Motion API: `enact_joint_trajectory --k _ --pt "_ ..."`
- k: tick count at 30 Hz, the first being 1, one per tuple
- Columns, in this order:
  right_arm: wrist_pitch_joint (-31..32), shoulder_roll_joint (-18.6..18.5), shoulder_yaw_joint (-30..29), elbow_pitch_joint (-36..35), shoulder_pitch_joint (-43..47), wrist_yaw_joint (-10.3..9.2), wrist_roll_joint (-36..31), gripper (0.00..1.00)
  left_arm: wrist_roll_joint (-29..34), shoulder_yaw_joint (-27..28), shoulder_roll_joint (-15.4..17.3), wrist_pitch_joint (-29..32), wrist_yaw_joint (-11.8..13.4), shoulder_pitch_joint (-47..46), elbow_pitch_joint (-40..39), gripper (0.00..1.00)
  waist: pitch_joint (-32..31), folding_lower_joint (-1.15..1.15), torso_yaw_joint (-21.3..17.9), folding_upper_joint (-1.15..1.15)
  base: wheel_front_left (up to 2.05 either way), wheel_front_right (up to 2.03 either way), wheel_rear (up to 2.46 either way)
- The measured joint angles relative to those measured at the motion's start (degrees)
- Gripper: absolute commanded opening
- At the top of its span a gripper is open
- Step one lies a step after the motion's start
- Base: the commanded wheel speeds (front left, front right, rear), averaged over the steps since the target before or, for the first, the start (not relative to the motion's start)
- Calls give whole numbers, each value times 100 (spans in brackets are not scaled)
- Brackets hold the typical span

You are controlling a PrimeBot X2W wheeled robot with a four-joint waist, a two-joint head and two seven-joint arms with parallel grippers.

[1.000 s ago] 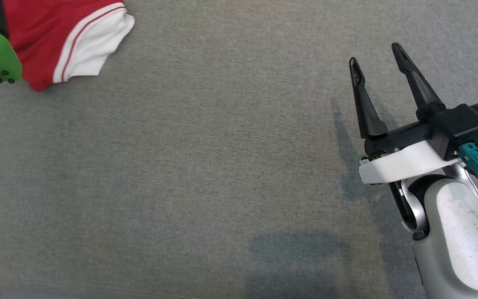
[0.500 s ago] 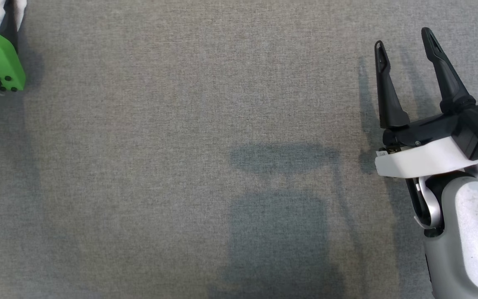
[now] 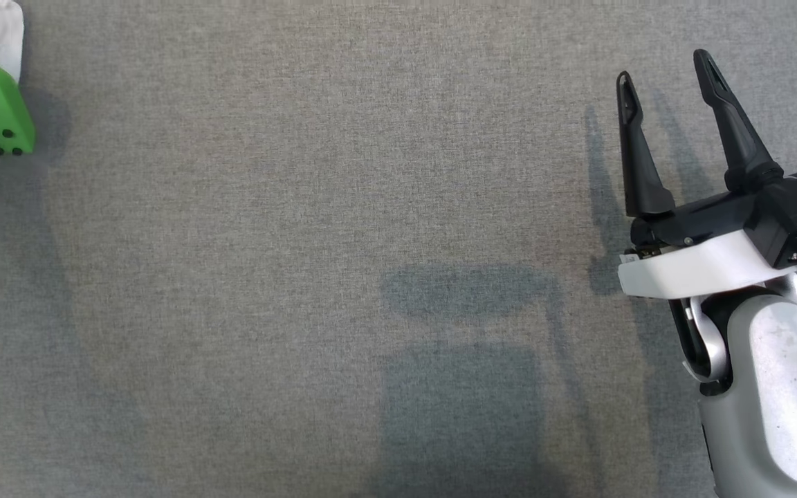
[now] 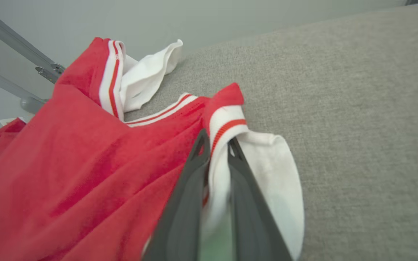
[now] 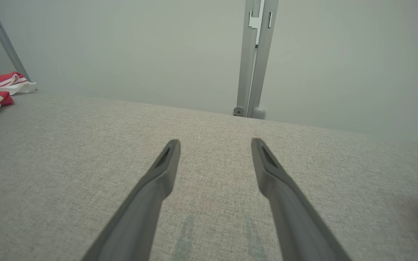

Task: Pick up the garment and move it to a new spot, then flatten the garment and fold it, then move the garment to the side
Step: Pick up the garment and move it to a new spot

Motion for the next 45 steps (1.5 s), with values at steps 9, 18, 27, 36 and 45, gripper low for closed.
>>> enact_joint_trajectory --k 9,18,27,36,45 --pt "-325 94 -146 447 182 0 200 100 87 -389 -71 -319 -103 -260 -334 0 -669 0 -19 0 0 0 0" --pt "-626 144 -487 893 645 0 476 100 -244 -1328 -472 -18 -126 -400 -1619 0 -1584 -1 -171 0 0 0 0" --pt "-822 149 -433 1203 849 0 899 100 -1061 -1389 -1233 363 -124 -677 -2871 0 -2209 -1 -627 0 0 0 0" --pt "-954 148 -412 1415 959 0 1040 100 -1647 -1261 -1557 698 201 -2 -3393 0 -2402 -1 -1180 0 0 0 0" --pt "-1021 149 -336 1564 972 0 1102 100 -2014 -920 -1123 0 532 1865 -2583 0 -2315 -1 -1264 0 0 0 0"
